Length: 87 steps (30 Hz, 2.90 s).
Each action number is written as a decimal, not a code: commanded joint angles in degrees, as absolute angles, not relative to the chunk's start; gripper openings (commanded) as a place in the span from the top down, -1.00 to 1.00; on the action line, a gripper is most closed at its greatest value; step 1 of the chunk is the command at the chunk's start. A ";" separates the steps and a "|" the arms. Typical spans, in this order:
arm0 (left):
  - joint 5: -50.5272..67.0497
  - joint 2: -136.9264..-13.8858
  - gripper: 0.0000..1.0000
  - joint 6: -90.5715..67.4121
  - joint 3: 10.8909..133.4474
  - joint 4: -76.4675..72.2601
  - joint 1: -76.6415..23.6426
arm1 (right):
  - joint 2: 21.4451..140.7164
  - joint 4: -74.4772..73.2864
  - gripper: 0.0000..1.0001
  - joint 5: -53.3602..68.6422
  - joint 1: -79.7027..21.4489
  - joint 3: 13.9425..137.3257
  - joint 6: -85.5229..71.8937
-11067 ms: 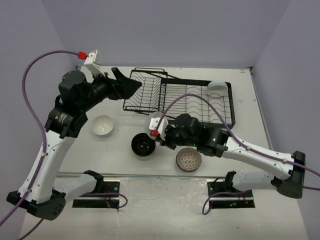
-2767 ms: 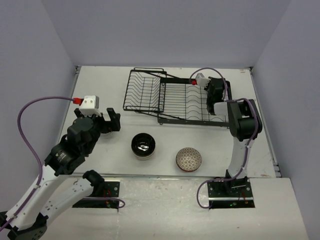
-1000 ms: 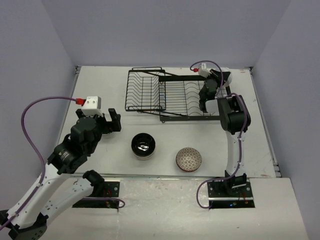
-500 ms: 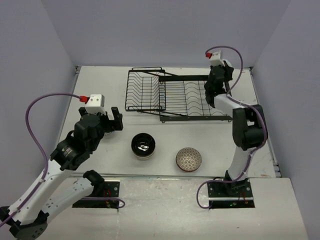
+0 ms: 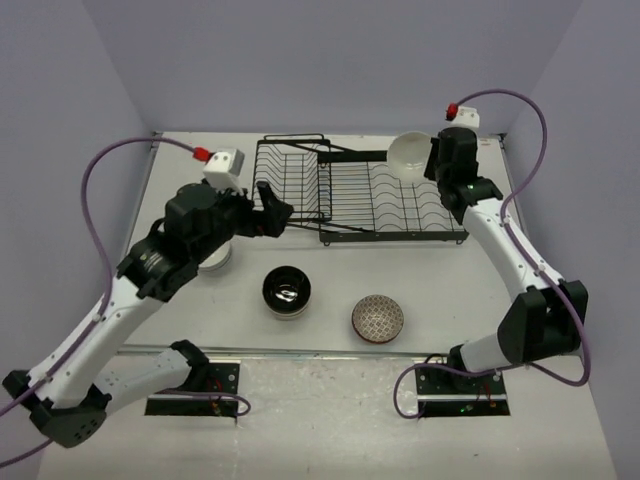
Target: Unload the bowls from the dish rack
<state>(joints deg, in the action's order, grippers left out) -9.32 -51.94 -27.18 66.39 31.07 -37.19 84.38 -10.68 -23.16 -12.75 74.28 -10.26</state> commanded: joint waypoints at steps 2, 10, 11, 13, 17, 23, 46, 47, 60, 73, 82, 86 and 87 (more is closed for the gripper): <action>-3.64 -66.07 -1.00 -31.47 75.56 26.45 -44.61 | 77.27 -25.03 1.00 -5.91 -13.45 72.43 -24.07; -24.69 -92.62 -1.00 -26.10 102.13 40.50 -57.39 | 71.81 -36.03 1.00 4.83 -14.68 70.22 -25.32; -25.22 -94.46 -1.00 -25.58 106.13 41.47 -58.00 | 71.02 -36.64 1.00 5.18 -14.85 69.88 -24.88; -26.36 -98.86 -0.92 -25.05 108.97 43.49 -59.14 | 70.05 -37.79 1.00 5.36 -15.29 69.44 -24.61; -30.67 -105.28 -0.64 -25.84 115.22 49.04 -59.85 | 67.68 -39.02 1.00 1.94 -16.17 68.03 -24.96; -35.14 -111.87 -0.11 -26.28 120.66 54.04 -59.94 | 65.75 -41.39 1.00 -4.12 -18.54 67.68 -25.58; -41.04 -110.94 1.00 -26.81 117.96 50.98 -59.94 | 63.46 -39.46 0.78 -3.87 -19.60 66.36 -26.28; -41.57 -109.96 1.00 -26.72 116.91 49.32 -59.94 | 63.54 -39.11 0.76 -3.61 -19.43 66.36 -26.19; -44.74 -104.77 1.00 -26.71 110.57 46.14 -59.15 | 62.94 -37.88 -0.09 -4.22 -19.07 64.78 -27.25; -33.06 -74.11 1.00 -28.91 85.72 42.20 -31.05 | 55.02 -36.14 -0.69 -3.61 -17.23 58.89 -26.54; -5.85 -62.49 1.00 -28.12 64.28 36.22 5.93 | 58.88 -31.82 -0.89 -0.27 -17.23 54.76 -24.79; -2.64 -63.45 1.00 -27.77 60.21 36.04 8.96 | 57.84 -31.20 -0.96 -0.26 -17.23 53.62 -23.56; -2.20 -63.81 1.00 -27.69 59.51 35.69 8.96 | 57.40 -31.03 -0.96 -0.26 -17.14 53.27 -23.55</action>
